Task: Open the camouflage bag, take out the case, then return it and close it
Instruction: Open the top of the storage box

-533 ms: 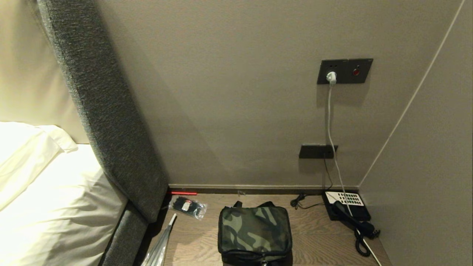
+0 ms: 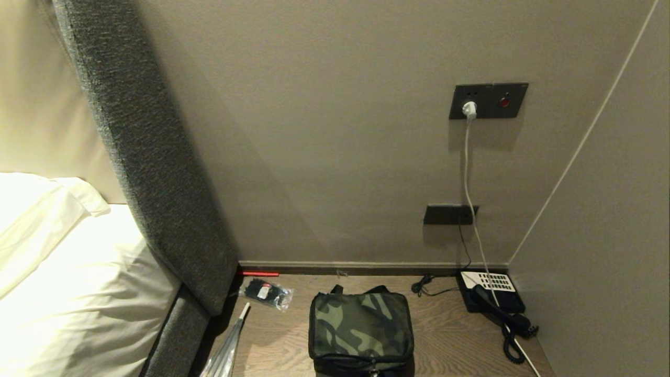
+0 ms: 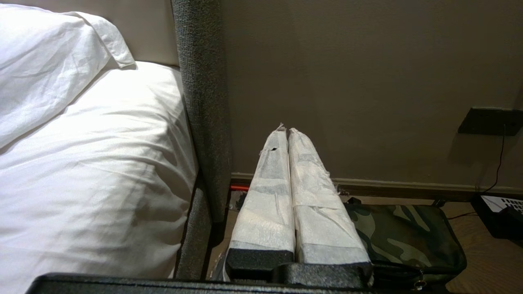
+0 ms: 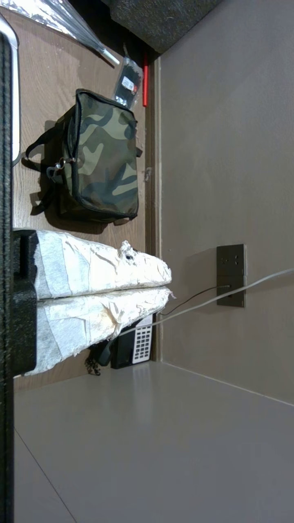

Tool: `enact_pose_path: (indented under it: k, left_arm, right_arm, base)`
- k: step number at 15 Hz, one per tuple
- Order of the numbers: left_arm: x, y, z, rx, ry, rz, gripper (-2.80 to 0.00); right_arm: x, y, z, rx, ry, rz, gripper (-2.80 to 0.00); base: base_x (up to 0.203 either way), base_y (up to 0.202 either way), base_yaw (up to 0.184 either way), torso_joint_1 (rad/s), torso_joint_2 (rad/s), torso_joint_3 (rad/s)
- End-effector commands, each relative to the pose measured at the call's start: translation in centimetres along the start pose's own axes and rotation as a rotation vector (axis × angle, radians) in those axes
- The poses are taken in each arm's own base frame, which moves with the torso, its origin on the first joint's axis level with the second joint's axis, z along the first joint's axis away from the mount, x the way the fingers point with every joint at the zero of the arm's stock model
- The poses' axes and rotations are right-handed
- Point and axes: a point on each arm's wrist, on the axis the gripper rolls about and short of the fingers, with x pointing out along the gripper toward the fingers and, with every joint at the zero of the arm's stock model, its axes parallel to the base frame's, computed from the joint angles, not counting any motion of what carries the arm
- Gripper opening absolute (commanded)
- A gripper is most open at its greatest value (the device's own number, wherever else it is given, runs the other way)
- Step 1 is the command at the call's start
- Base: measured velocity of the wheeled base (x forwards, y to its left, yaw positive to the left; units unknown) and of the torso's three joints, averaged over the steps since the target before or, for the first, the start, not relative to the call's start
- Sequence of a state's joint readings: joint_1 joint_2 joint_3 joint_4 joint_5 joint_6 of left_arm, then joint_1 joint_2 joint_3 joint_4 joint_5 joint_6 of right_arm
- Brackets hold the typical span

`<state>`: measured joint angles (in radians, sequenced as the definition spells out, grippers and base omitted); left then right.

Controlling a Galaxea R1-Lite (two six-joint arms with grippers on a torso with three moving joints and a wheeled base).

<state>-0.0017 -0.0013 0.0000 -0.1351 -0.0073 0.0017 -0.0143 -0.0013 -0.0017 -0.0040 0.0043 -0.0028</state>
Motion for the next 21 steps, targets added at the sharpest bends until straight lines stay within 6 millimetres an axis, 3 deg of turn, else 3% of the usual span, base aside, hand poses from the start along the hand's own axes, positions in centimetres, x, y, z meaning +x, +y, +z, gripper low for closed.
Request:
enact_pose_path:
  k: [1, 11, 21]
  left_arm:
    - [0.19, 0.0, -1.13, 0.0, 0.04, 0.0, -2.8]
    - [0.19, 0.0, -1.13, -0.017, 0.04, 0.002, -2.8]
    - [0.19, 0.0, -1.1, -0.016, 0.037, 0.002, -2.8]
  right_arm:
    - [-0.02, 0.0, -0.01, 0.0, -0.004, 0.001, -2.8]
    - [-0.02, 0.0, -0.01, 0.0, -0.004, 0.001, -2.8]
    - [-0.02, 0.0, -0.01, 0.0, -0.004, 0.001, -2.8]
  base:
    - [0.0, 0.0, 0.0, 0.0, 0.0, 0.0]
    - [0.0, 0.0, 0.0, 0.0, 0.0, -0.005]
    - [0.0, 0.0, 0.0, 0.003, 0.0, -0.184]
